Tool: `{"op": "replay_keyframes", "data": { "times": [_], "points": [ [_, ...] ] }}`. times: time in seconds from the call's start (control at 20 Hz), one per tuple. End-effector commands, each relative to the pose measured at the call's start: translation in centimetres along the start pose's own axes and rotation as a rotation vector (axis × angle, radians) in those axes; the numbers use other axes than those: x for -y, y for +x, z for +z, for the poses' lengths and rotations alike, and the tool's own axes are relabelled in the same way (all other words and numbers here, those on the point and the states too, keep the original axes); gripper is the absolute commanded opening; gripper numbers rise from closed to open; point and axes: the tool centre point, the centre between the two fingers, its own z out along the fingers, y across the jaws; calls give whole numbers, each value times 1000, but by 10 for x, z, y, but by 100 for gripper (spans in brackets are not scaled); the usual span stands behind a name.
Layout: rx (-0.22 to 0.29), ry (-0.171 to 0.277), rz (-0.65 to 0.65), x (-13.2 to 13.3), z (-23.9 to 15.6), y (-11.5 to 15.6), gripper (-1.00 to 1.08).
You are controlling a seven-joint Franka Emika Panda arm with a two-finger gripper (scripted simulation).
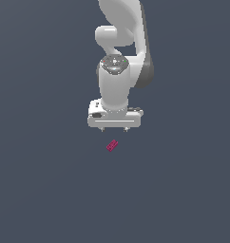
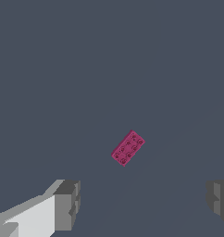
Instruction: Pick up the object and move it to a goal position.
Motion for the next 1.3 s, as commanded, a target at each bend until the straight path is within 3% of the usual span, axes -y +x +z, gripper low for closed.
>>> {"op": "replay_keyframes", "data": {
  "times": [0.0, 0.65, 1.25],
  "points": [
    [0, 0, 0, 0, 0, 0, 100],
    [-31, -26, -55, 2, -9, 7, 100],
    [-24, -11, 75, 1, 12, 6, 100]
  ]
}}
